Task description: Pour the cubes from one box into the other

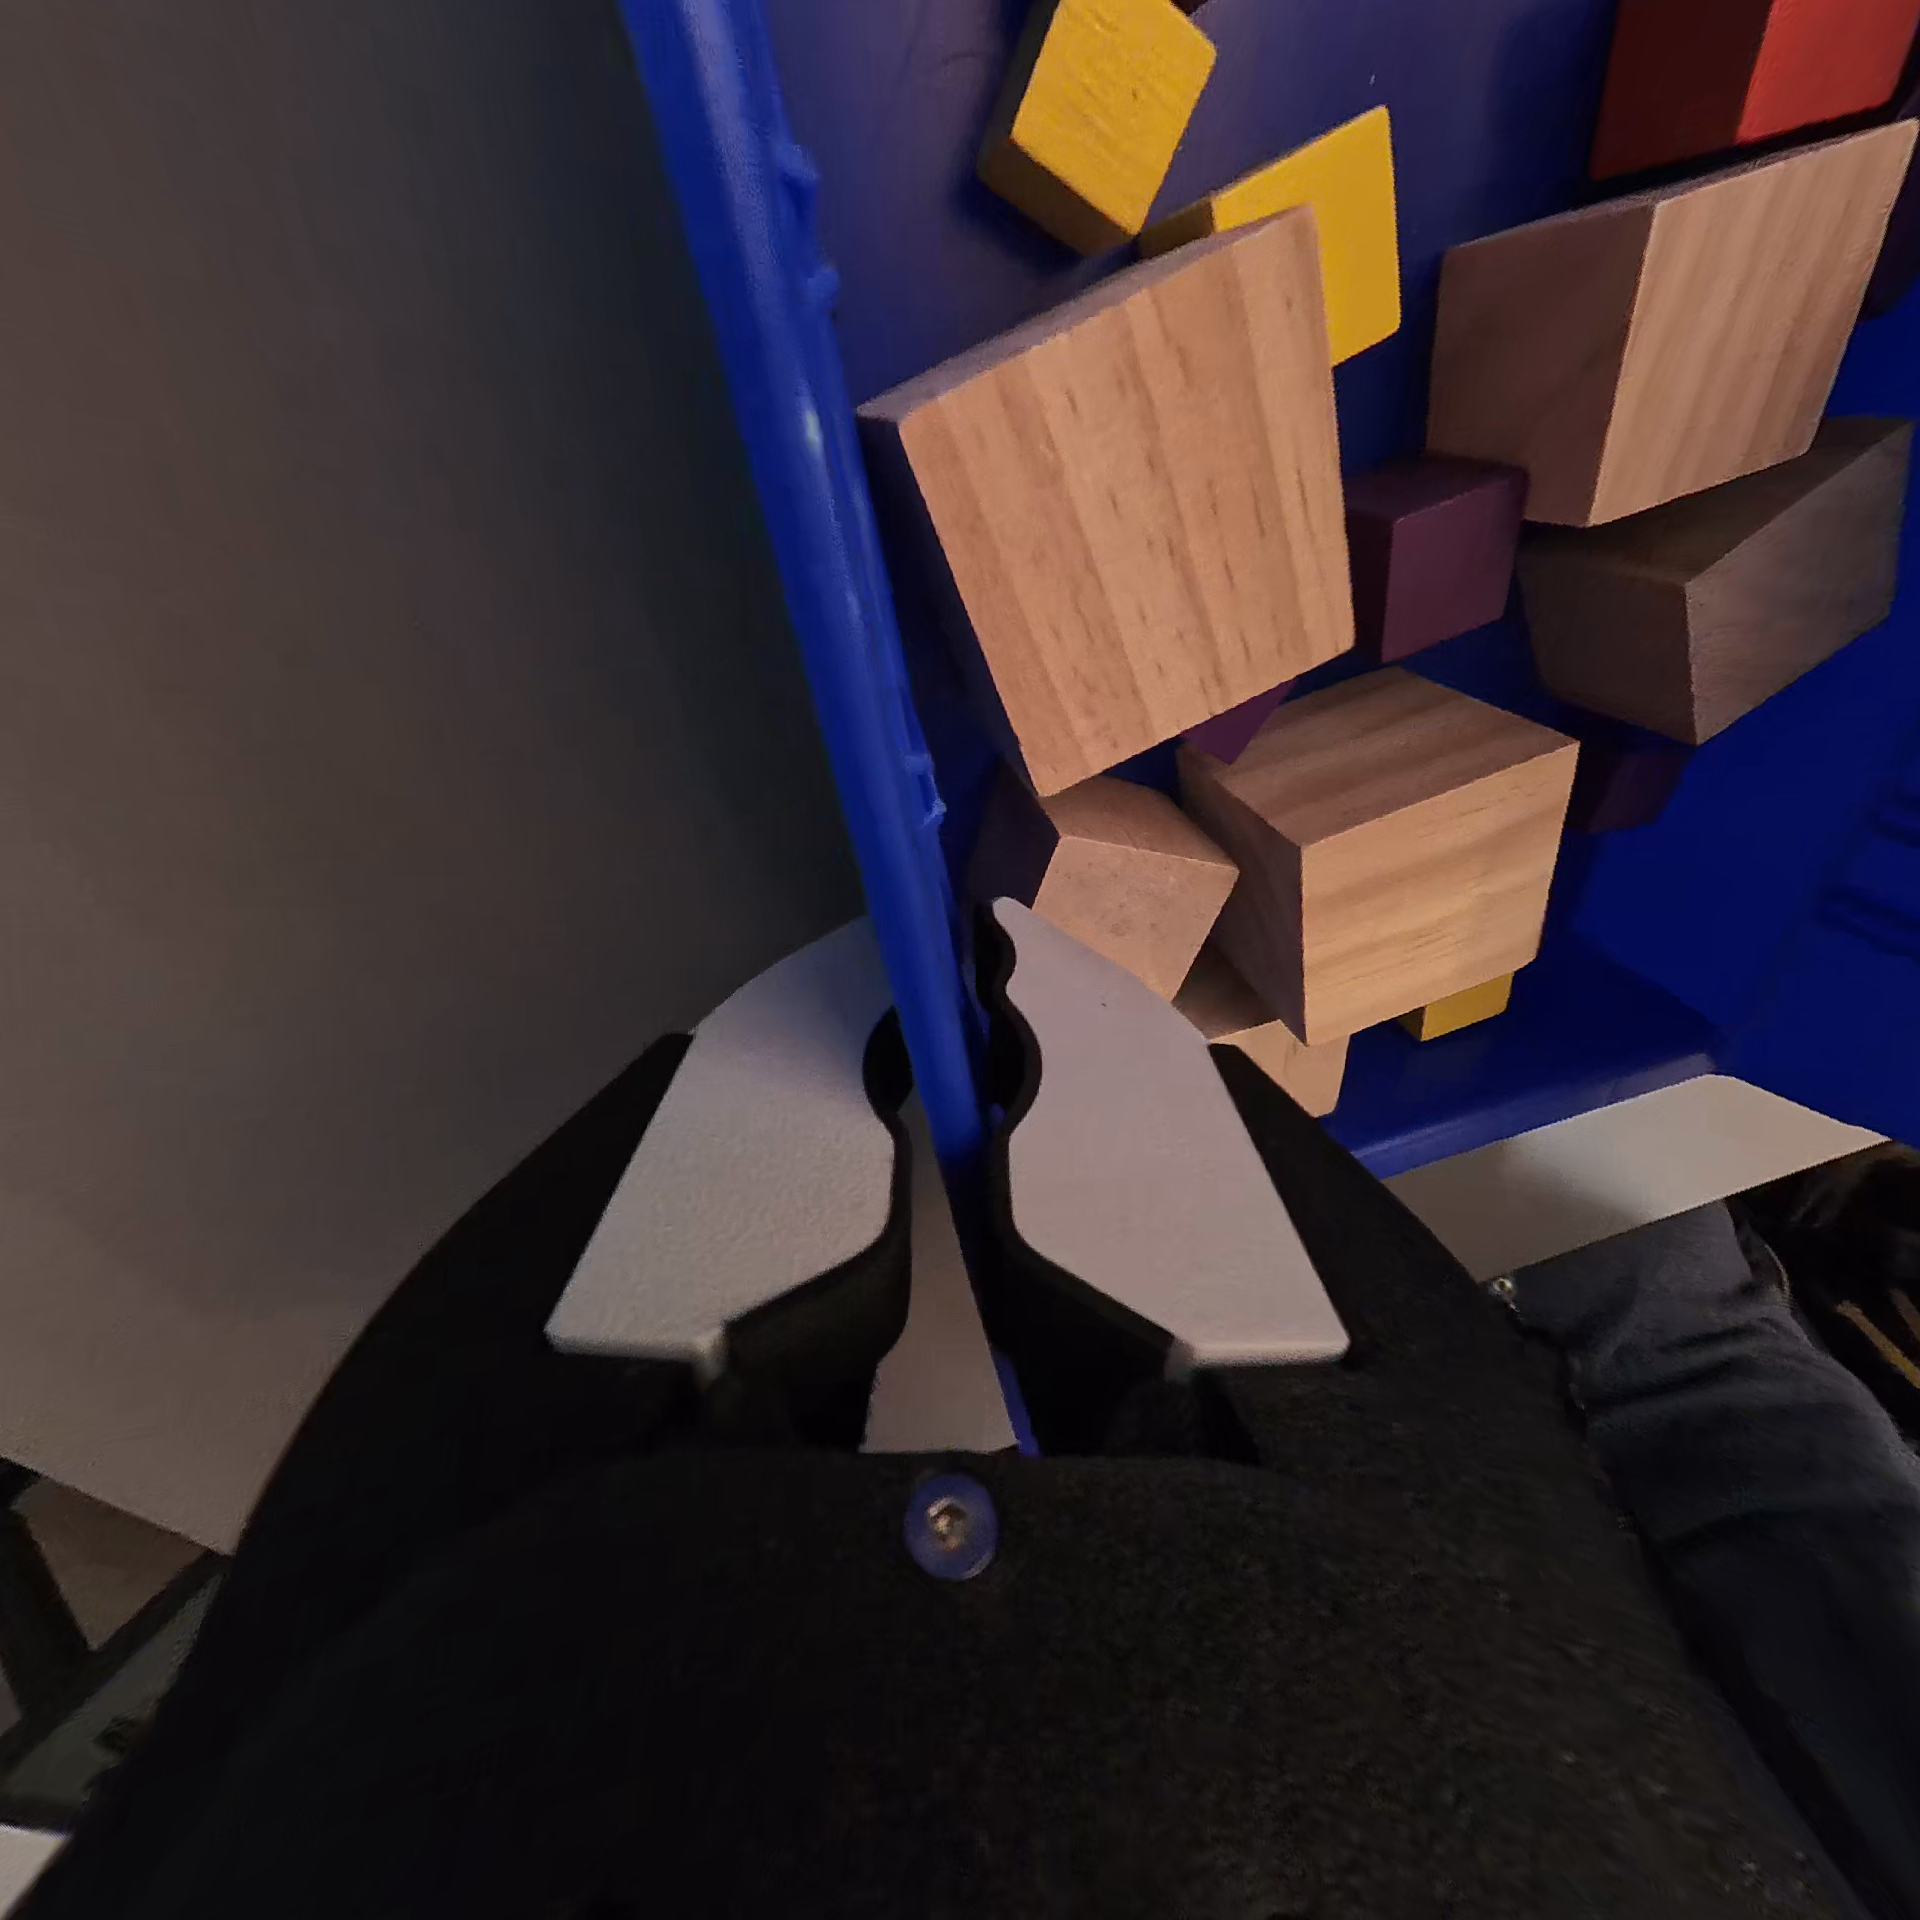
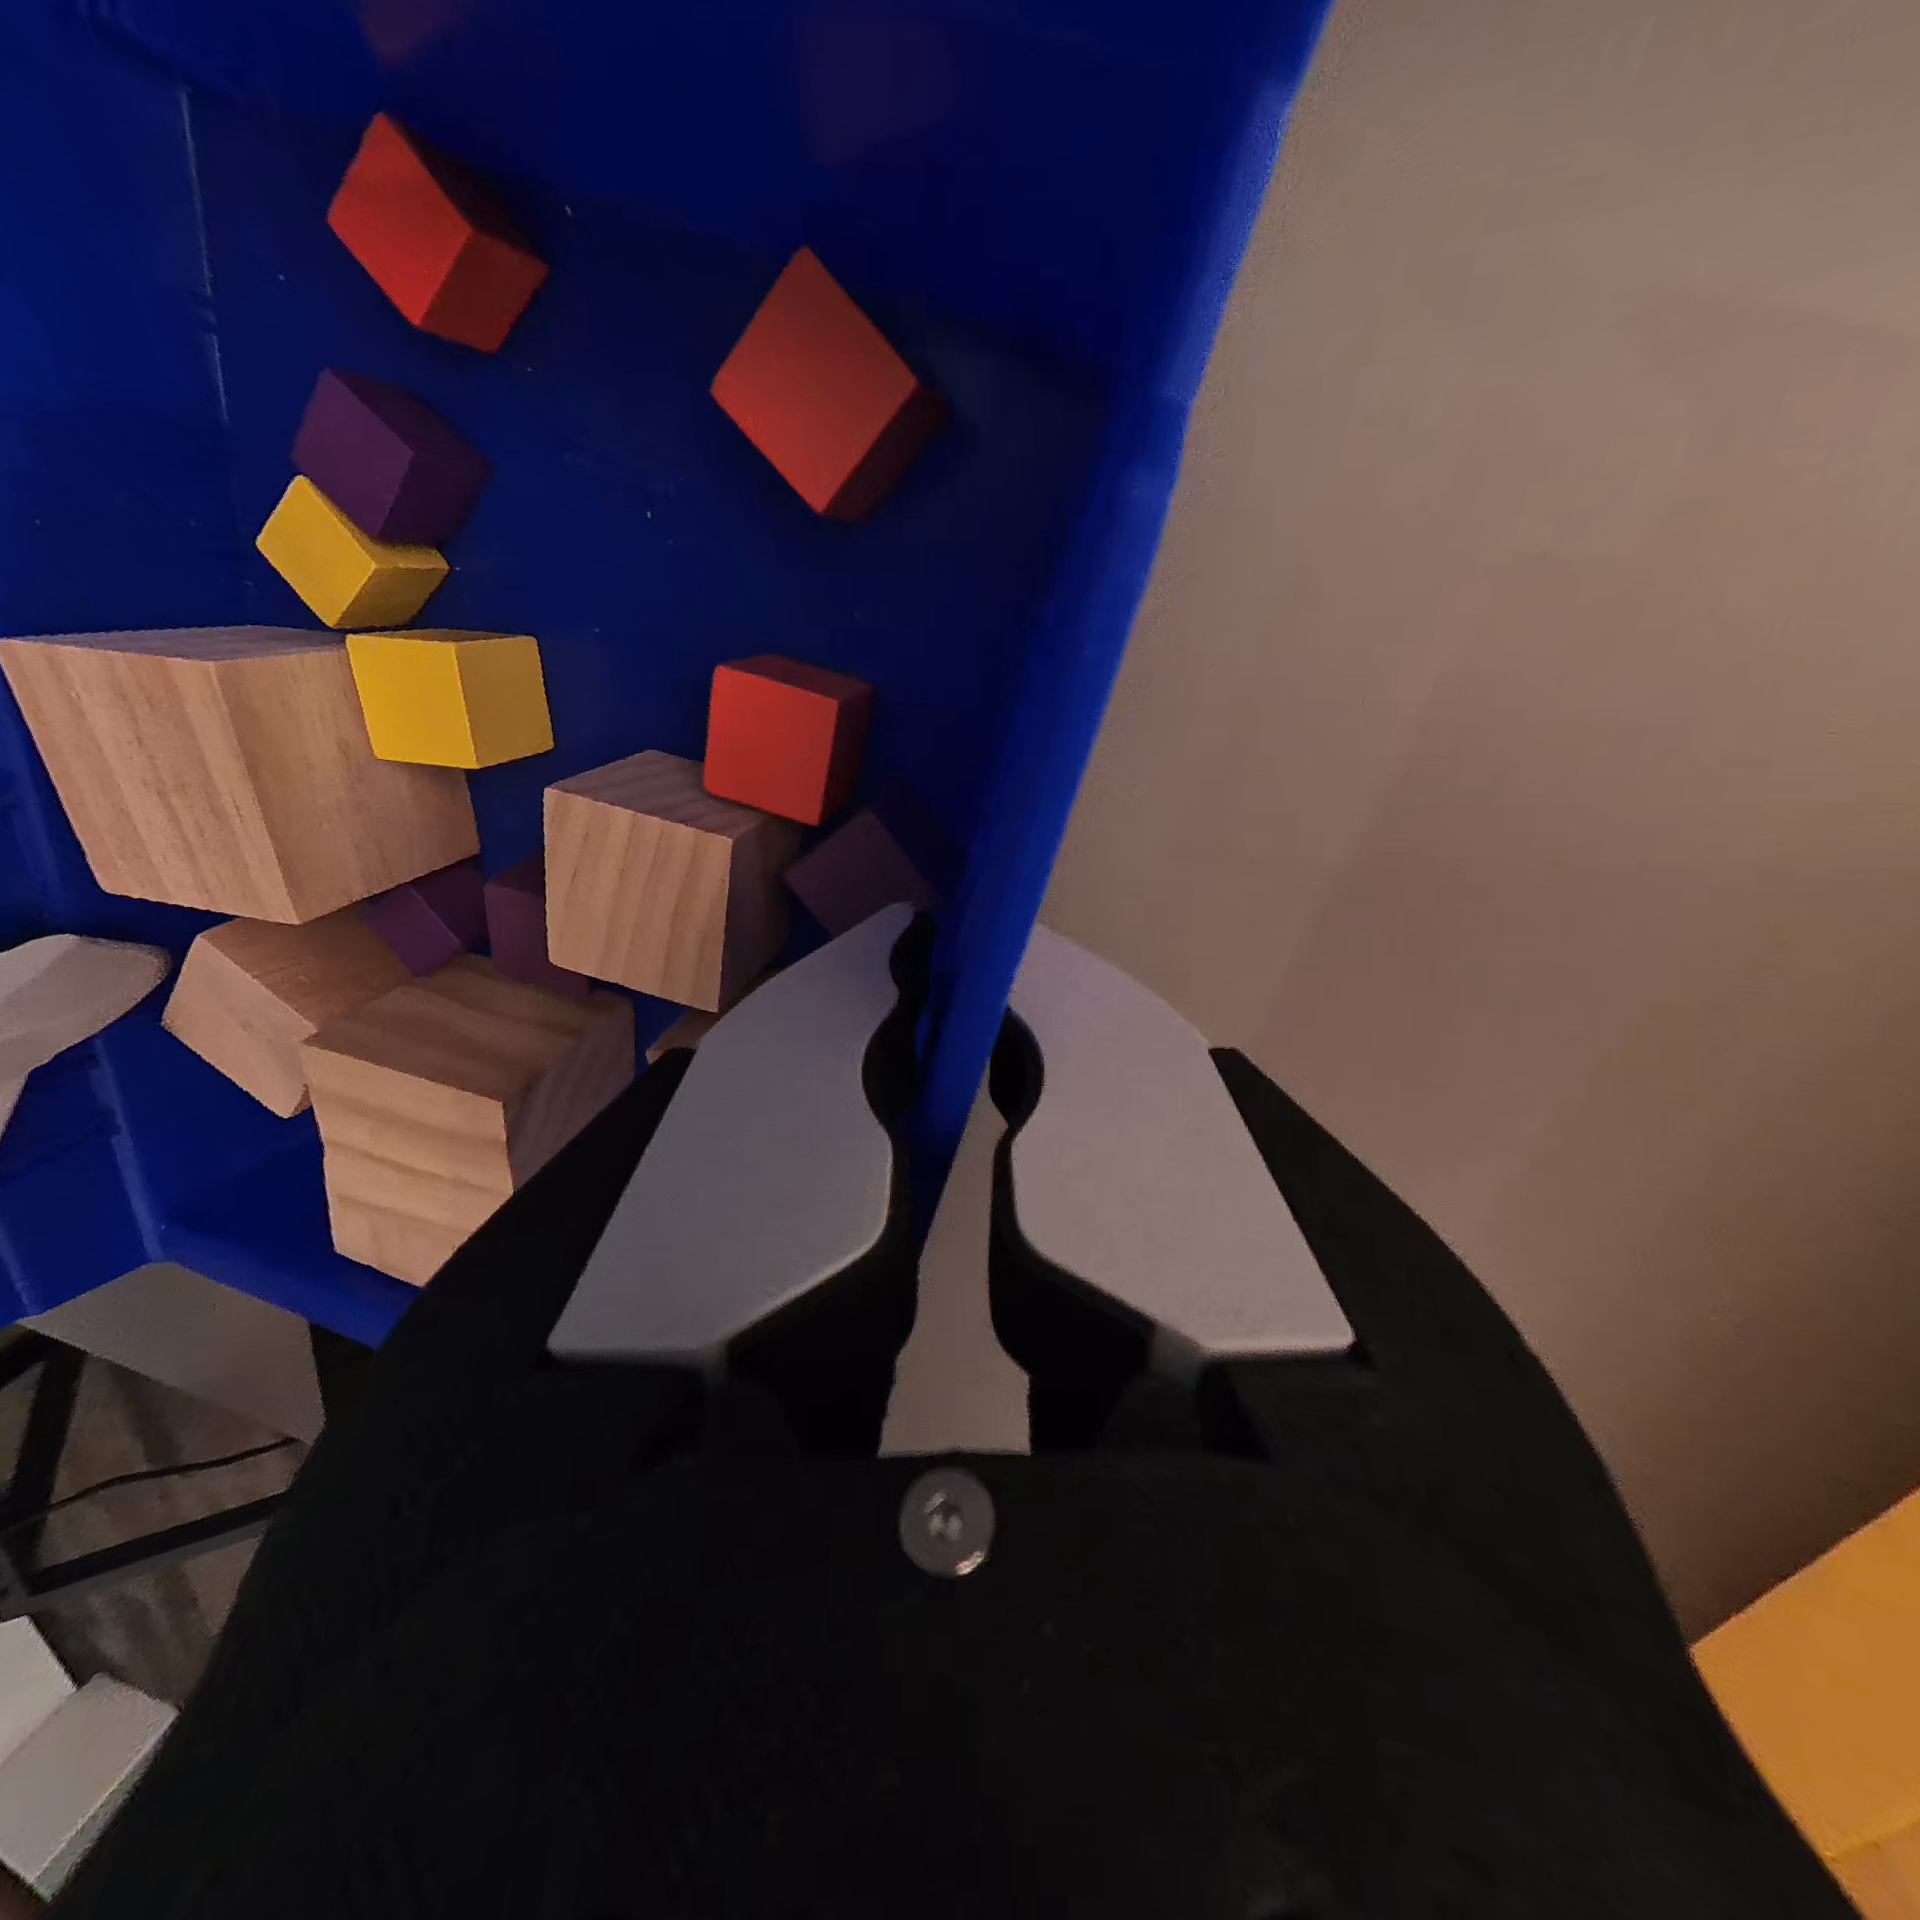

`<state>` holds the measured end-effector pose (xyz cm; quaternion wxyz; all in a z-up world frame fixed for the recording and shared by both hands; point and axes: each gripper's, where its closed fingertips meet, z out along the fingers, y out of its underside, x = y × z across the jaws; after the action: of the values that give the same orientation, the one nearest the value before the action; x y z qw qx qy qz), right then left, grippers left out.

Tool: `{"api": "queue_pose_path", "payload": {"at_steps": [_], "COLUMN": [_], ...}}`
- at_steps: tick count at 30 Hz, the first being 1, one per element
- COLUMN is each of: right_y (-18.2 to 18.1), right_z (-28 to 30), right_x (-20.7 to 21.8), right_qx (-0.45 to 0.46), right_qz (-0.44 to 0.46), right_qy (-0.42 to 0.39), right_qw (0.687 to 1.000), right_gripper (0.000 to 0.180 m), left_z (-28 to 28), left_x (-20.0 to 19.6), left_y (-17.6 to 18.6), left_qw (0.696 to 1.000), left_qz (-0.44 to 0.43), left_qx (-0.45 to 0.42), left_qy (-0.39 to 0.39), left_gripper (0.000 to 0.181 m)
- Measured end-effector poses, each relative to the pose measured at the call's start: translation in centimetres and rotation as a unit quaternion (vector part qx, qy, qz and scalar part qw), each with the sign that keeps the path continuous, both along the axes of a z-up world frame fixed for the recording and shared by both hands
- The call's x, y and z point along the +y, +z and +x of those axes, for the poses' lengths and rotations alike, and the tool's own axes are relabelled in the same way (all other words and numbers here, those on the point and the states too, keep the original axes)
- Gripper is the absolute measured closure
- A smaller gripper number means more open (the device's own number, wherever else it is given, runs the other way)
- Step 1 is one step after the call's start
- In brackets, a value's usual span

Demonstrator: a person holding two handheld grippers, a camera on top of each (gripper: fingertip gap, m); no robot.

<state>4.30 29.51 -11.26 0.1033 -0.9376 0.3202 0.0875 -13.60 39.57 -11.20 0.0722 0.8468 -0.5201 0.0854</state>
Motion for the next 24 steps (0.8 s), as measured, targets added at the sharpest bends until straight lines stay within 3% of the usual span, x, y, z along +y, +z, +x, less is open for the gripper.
{"api": "queue_pose_path", "payload": {"at_steps": [24], "right_y": [-0.2], "right_z": [0.4], "right_x": [0.3], "right_qx": [0.005], "right_qz": [-0.012], "right_qy": [0.015], "right_qw": [1.000], "right_gripper": [0.173], "left_z": [-0.4], "left_x": [-1.0], "left_y": [-1.4], "left_qw": [0.999], "left_qz": [0.002], "left_qx": [0.050], "left_qy": [-0.018], "left_gripper": [0.175]}}
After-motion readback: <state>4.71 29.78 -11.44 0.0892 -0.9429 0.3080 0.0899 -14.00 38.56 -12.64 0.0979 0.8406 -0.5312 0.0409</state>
